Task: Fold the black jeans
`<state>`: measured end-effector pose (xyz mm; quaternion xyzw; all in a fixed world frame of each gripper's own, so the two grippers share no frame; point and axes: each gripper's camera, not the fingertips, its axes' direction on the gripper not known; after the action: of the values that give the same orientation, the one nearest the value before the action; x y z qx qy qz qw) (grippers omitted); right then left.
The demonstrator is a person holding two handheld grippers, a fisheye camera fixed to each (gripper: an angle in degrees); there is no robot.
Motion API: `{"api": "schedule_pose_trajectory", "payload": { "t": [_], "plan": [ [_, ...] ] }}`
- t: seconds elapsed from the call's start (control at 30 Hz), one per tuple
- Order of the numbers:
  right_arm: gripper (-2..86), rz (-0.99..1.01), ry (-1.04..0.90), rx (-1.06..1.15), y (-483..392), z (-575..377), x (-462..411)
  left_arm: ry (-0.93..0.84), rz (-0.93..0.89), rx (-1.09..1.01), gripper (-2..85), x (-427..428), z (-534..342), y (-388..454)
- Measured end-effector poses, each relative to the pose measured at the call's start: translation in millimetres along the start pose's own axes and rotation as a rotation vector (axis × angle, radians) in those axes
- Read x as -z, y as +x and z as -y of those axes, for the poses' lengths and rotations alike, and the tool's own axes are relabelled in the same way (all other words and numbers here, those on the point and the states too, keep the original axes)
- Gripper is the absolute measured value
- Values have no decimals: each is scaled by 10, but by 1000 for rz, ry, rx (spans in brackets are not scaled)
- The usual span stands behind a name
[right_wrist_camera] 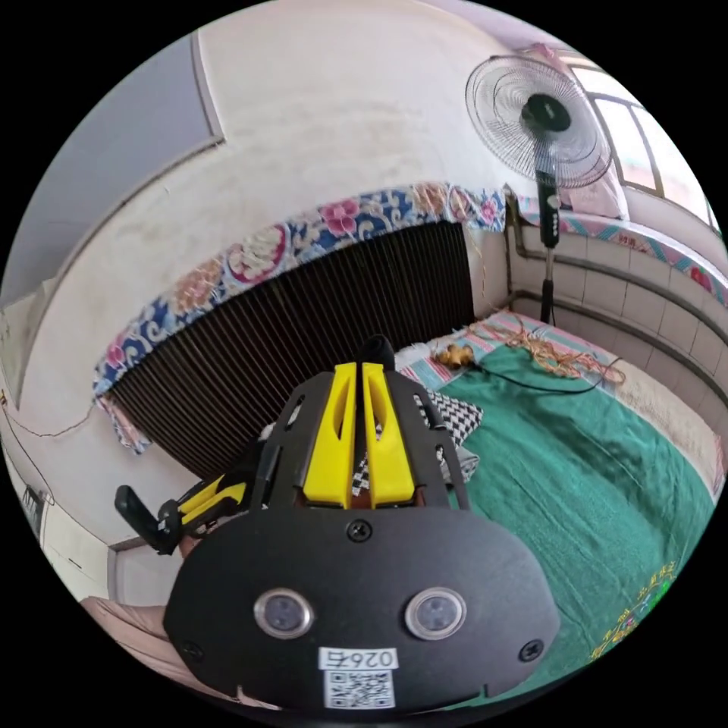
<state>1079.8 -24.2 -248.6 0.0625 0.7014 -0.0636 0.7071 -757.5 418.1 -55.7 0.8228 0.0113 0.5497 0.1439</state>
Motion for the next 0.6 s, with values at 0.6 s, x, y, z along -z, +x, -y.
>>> {"api": "schedule_pose_trajectory", "payload": {
  "t": [0.6],
  "plan": [
    [1,-488,-42,-482,1497,-3213,4463,-434,-706,132,126,-2625,-143,2207]
  ]
}}
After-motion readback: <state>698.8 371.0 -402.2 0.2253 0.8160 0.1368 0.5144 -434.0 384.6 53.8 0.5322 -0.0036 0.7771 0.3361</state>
